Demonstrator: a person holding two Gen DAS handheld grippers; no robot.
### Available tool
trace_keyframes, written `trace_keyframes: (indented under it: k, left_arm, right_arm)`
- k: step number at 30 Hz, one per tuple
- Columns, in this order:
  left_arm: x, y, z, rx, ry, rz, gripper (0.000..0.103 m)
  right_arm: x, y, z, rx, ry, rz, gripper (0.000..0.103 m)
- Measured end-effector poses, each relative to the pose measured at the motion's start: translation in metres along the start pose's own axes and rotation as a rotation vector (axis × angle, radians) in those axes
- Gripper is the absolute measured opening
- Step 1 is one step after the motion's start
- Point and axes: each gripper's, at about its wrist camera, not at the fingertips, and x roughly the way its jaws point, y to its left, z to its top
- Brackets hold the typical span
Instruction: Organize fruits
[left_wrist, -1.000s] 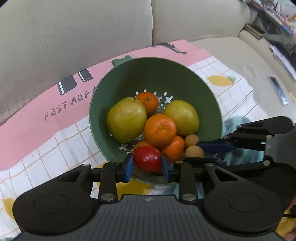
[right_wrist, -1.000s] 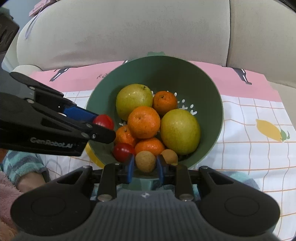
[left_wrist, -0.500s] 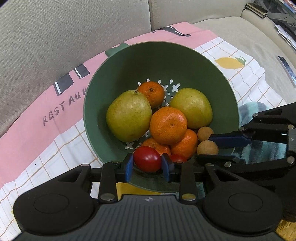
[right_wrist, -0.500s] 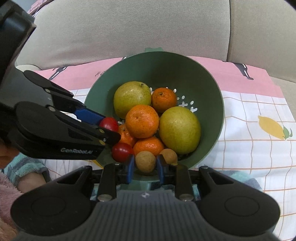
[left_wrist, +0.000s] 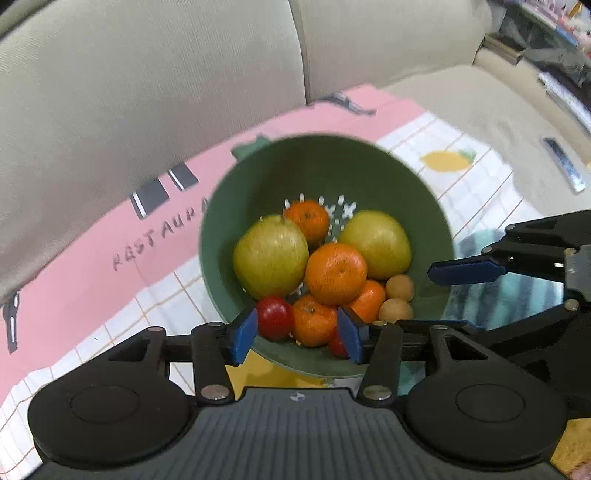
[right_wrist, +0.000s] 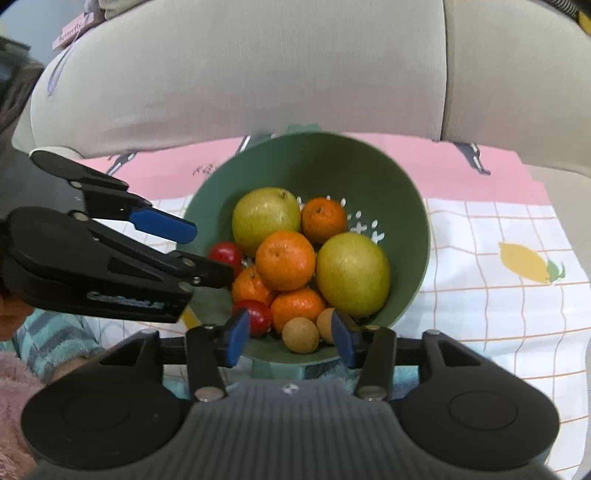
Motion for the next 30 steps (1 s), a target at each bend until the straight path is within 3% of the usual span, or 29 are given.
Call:
trace_keyframes:
  k: [5, 9, 13, 16, 23, 25, 30]
  left_arm:
    - [-0.041, 0.01, -0.002, -0.046, -0.123, 0.01, 0.065]
    - [-0.08, 0.015, -0.008, -0.088, -0.267, 0.061, 0.068]
    - [-0.117, 0.017, -0.019, -0.122, -0.412, 0.122, 0.074]
    - [-0.134, 0.016, -0.028, -0.131, -0.473, 0.169, 0.076]
    - [-0.146, 0.014, -0.061, -0.242, -0.519, 0.265, 0.081]
    - [-0.143, 0.018, -0.073, -0.277, -0.521, 0.278, 0.089]
    - [-0.133, 0.009, -0.098, -0.261, -0.471, 0.489, 0.089]
  right_arm:
    - [-0.028, 0.002, 0.007, 0.042, -0.098, 0.042, 0.063]
    - [-0.054, 0.007, 0.012, 0.083, -0.2, 0.001, 0.074]
    - [-0.075, 0.019, 0.016, 0.108, -0.268, -0.026, 0.077]
    - [-0.082, 0.029, 0.015, 0.132, -0.288, -0.031, 0.079]
    - [-0.078, 0.06, -0.006, 0.126, -0.289, -0.112, 0.081]
    - [-0.074, 0.072, -0.016, 0.085, -0.31, -0.142, 0.082]
    - [-0.068, 0.096, -0.034, -0.038, -0.329, -0.214, 0.082]
